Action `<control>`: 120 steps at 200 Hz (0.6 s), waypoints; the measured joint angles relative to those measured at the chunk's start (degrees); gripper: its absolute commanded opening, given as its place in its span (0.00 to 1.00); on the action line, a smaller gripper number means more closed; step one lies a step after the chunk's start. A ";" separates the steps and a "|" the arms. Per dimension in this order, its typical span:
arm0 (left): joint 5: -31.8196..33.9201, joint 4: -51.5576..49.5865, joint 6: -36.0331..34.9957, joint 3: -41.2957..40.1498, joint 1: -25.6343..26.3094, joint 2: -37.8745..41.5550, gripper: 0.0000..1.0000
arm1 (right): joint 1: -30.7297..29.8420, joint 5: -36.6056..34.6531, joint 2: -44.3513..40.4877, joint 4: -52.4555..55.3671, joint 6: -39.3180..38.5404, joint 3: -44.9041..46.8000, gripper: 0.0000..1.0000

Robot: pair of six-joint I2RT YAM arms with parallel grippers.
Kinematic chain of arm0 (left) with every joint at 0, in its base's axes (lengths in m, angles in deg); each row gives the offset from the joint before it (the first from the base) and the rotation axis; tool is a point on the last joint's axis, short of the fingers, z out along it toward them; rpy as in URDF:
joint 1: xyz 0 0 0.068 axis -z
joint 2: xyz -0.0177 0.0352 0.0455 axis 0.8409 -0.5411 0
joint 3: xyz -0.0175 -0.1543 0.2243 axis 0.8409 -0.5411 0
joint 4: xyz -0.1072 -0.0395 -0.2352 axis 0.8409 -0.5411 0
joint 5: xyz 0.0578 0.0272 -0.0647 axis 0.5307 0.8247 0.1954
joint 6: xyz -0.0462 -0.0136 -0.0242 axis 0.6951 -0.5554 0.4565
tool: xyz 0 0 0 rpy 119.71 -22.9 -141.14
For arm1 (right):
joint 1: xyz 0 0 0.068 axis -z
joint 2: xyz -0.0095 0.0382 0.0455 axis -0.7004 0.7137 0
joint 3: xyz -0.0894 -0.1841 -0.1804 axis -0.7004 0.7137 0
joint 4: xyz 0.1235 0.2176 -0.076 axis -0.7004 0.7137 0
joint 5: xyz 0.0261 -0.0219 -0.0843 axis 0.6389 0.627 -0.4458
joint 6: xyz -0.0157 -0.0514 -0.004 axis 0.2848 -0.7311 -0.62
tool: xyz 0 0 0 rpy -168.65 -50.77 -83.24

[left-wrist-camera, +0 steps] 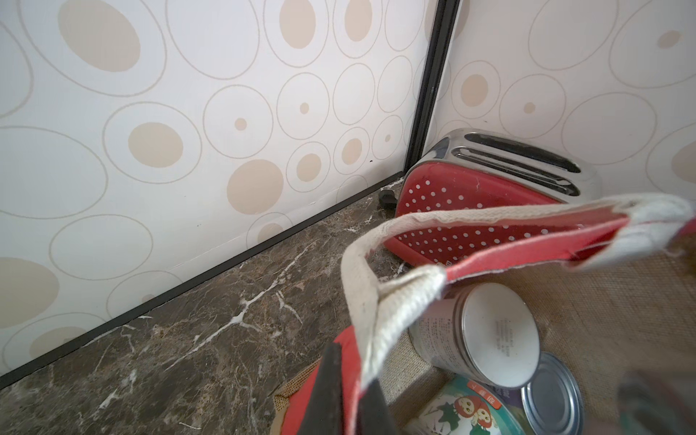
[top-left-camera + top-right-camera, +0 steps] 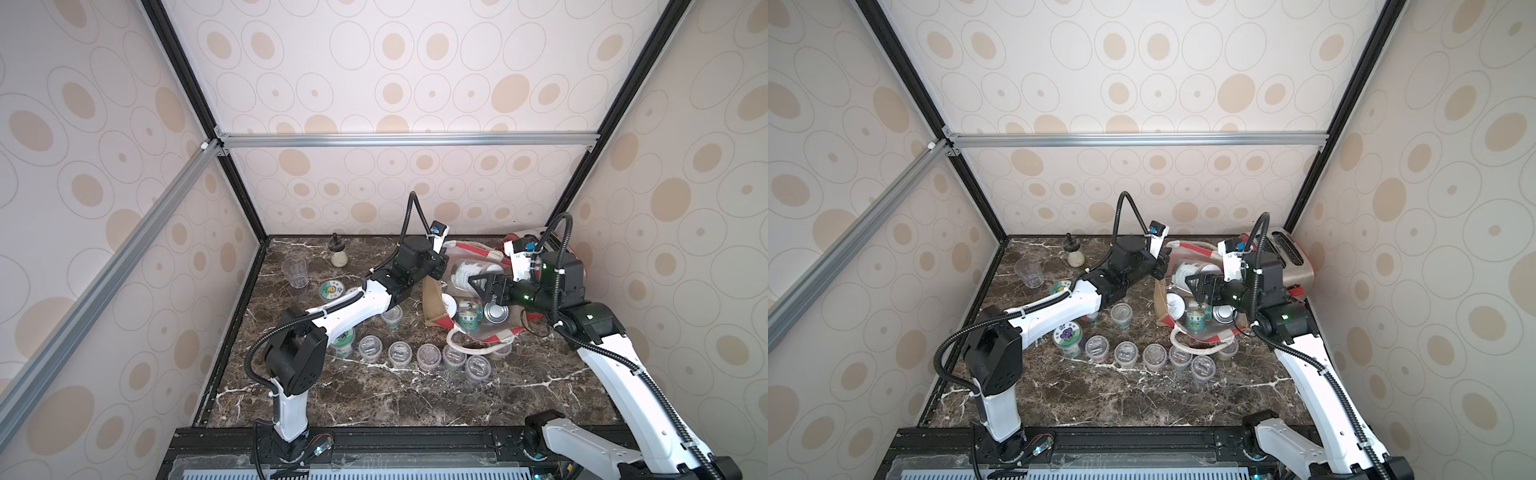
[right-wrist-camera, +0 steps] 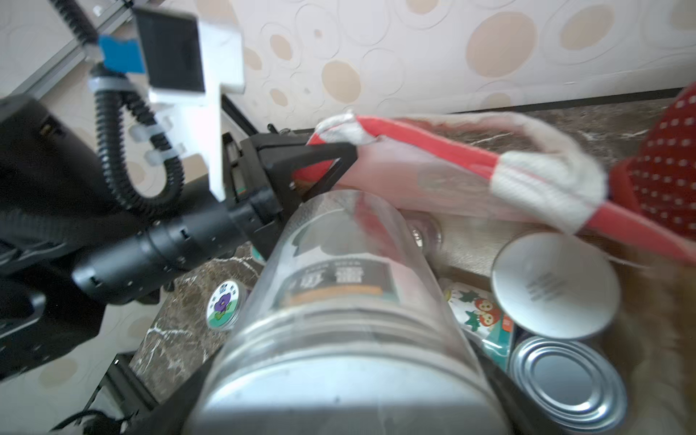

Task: Take out the seed jars from the canvas bag
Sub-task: Pick up the seed jar from the canvas bag, then place the seed jar at the center of the board.

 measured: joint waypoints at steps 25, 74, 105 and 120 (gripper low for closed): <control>-0.90 -0.90 0.33 1.38 -0.44 -0.87 0.00 | -5.84 4.50 -0.04 2.69 -1.73 -0.50 0.73; -3.04 -2.84 0.42 6.21 -2.60 -4.26 0.00 | -21.70 7.41 0.98 7.13 -5.90 -1.20 0.72; -4.35 -4.94 0.39 8.55 -3.80 -5.14 0.00 | -31.19 3.34 5.99 9.46 -7.78 -1.11 0.72; -4.98 -5.64 0.33 10.03 -4.33 -5.55 0.00 | -34.75 0.50 8.87 10.84 -8.37 -0.96 0.71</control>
